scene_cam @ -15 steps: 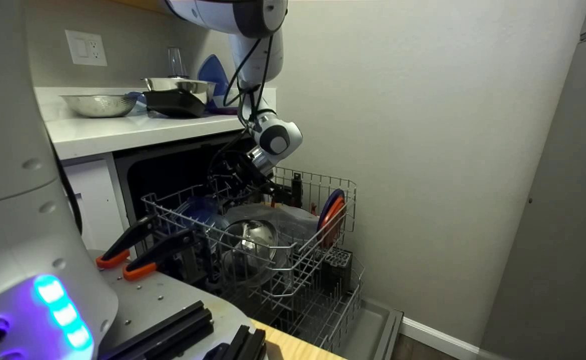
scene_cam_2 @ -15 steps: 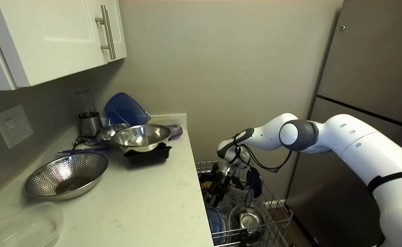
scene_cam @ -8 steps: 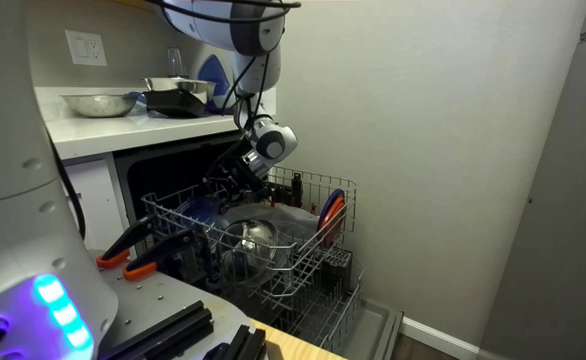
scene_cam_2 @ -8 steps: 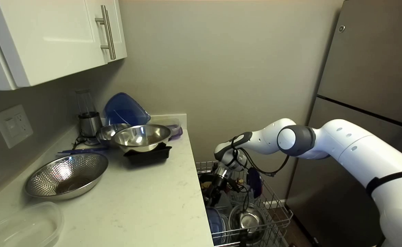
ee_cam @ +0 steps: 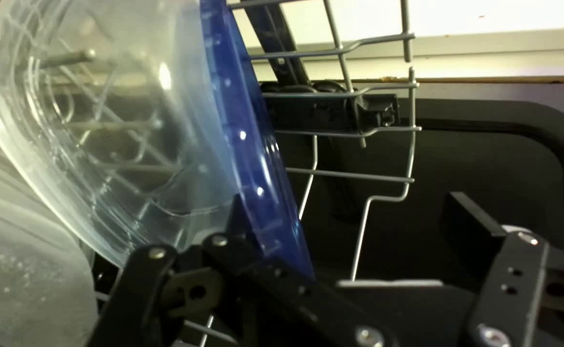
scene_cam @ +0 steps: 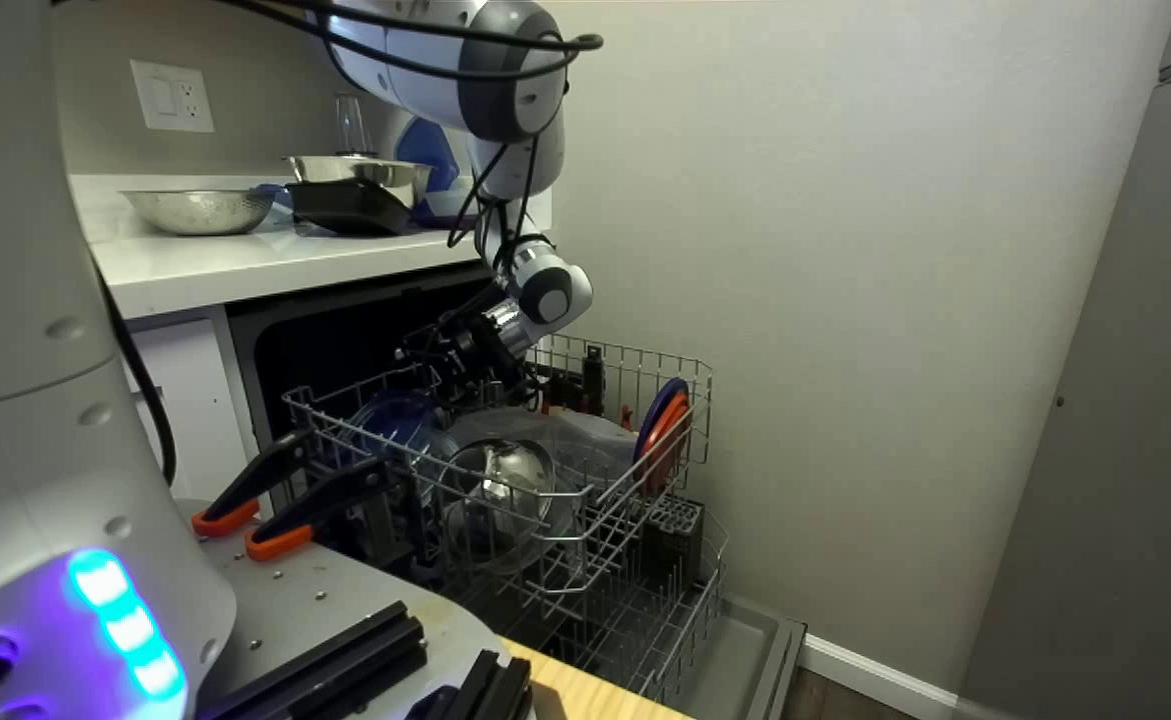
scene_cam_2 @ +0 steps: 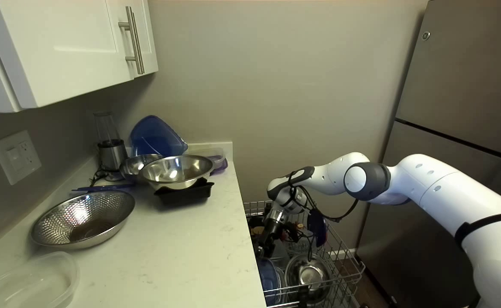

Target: Remove one blue lid from the dishwasher

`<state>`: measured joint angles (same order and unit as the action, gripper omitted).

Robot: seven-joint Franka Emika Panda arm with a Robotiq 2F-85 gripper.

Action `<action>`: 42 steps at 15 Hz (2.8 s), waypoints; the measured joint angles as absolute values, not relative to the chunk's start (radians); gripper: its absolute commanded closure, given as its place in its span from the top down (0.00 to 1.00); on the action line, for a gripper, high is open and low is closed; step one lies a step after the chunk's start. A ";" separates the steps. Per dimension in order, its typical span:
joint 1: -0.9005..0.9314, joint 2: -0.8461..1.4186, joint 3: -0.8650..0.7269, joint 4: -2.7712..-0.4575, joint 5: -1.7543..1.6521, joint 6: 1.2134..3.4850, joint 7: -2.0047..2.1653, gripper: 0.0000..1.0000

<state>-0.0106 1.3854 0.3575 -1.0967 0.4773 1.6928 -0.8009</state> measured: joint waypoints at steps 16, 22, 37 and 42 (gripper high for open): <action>-0.006 1.414 0.353 -1.016 0.476 1.604 -0.804 0.04; -0.018 1.395 0.351 -0.980 0.479 1.647 -0.821 0.03; -0.131 1.142 0.318 -1.124 0.480 1.895 -0.821 0.03; -0.155 0.988 0.327 -1.308 0.493 2.110 -0.848 0.03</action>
<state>-0.1546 0.9878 0.3265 -1.3080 0.4930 2.1099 -0.8483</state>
